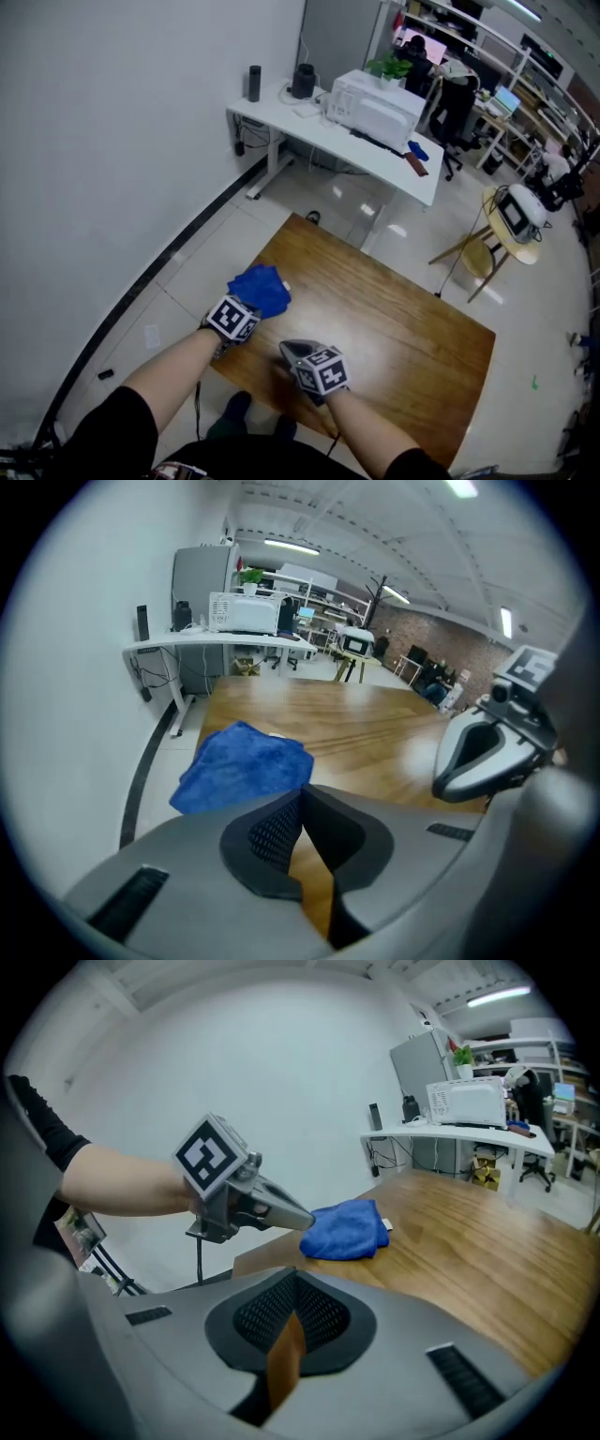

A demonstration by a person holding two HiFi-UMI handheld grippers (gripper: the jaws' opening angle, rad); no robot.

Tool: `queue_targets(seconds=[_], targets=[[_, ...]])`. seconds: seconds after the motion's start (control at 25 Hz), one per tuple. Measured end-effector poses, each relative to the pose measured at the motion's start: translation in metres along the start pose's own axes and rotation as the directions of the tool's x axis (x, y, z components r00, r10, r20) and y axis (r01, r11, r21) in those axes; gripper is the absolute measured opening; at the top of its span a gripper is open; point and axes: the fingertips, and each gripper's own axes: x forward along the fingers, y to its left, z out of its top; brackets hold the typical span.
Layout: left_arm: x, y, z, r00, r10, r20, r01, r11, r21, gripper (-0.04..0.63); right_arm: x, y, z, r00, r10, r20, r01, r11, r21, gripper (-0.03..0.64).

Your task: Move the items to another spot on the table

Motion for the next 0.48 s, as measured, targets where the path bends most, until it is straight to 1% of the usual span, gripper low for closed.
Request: queue_targets(seconds=[0.08, 0.12, 0.16, 0.2, 0.24, 0.28, 0.32, 0.4, 0.48], targets=[[0.017, 0.017, 0.013, 1.000, 0.026, -0.013, -0.026, 0.998, 0.059, -0.006, 0.011, 0.000, 0.000, 1.000, -0.005, 0.003, 0.005, 1.000, 0.025, -0.005], [0.027, 0.026, 0.014, 0.998, 0.040, -0.045, -0.037, 0.997, 0.068, 0.083, 0.015, 0.000, 0.000, 1.000, -0.010, 0.002, 0.010, 1.000, 0.027, -0.005], [0.034, 0.036, 0.007, 0.992, 0.065, -0.108, -0.059, 0.997, 0.059, 0.224, 0.017, 0.000, 0.000, 1.000, -0.015, 0.002, 0.014, 0.999, 0.034, -0.005], [0.040, 0.047, -0.004, 0.978, 0.098, -0.185, -0.092, 0.995, 0.043, 0.268, 0.019, 0.000, 0.000, 1.000, -0.016, 0.009, 0.015, 0.999, 0.047, -0.005], [0.045, 0.057, -0.013, 0.962, 0.123, -0.244, -0.118, 0.992, 0.035, 0.316, 0.020, -0.001, 0.001, 1.000, -0.014, 0.021, 0.013, 0.998, 0.062, -0.005], [0.051, 0.064, -0.019, 0.951, 0.136, -0.278, -0.130, 0.991, 0.038, 0.351, 0.021, -0.001, 0.002, 0.999, -0.010, 0.033, 0.008, 0.997, 0.073, -0.005], [0.055, 0.068, -0.023, 0.943, 0.144, -0.300, -0.135, 0.990, 0.052, 0.380, 0.021, 0.000, 0.003, 0.999, -0.007, 0.042, 0.003, 0.997, 0.079, -0.005], [0.061, 0.072, -0.030, 0.935, 0.156, -0.318, -0.132, 0.987, 0.094, 0.388, 0.020, 0.002, 0.004, 0.999, -0.004, 0.051, 0.000, 0.996, 0.084, -0.005], [0.067, 0.071, -0.033, 0.941, 0.149, -0.305, -0.118, 0.986, 0.119, 0.387, 0.016, 0.001, 0.003, 0.998, -0.006, 0.055, 0.001, 0.996, 0.089, -0.005]])
